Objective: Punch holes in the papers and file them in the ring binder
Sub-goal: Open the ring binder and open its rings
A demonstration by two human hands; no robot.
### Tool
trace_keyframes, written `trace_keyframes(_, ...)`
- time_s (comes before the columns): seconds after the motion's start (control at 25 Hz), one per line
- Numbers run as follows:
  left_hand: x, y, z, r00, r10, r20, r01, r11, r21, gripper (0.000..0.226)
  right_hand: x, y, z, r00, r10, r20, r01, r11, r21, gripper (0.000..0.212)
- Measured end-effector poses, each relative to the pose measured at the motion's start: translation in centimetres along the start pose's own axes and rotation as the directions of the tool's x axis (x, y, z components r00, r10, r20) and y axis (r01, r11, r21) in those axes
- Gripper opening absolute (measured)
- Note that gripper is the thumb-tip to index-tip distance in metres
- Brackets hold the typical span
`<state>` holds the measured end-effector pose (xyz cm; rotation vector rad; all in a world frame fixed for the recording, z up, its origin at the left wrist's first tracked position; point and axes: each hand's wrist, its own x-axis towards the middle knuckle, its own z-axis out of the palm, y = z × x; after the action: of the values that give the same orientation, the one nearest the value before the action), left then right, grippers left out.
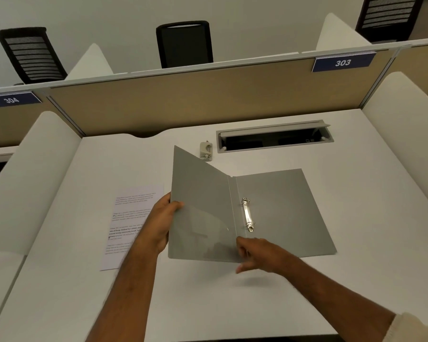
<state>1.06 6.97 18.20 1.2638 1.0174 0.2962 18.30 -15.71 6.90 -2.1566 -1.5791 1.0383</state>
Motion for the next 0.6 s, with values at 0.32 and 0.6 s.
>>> trace_keyframes(0.32, 1.5, -2.2, -3.3, 0.997, 0.049, -0.066, -0.036, 0.982, 0.187, 0.032, 1.0, 4.2, -0.8, 0.954, 0.204, -0.219, -0.148, 0.958, 0.247, 0.027)
trace_keyframes(0.6, 3.2, -5.2, -5.0, 0.995, 0.031, -0.09, -0.011, 0.978, 0.21, 0.032, 1.3, 5.6, -1.4, 0.971, 0.175, -0.165, -0.133, 0.962, 0.239, 0.039)
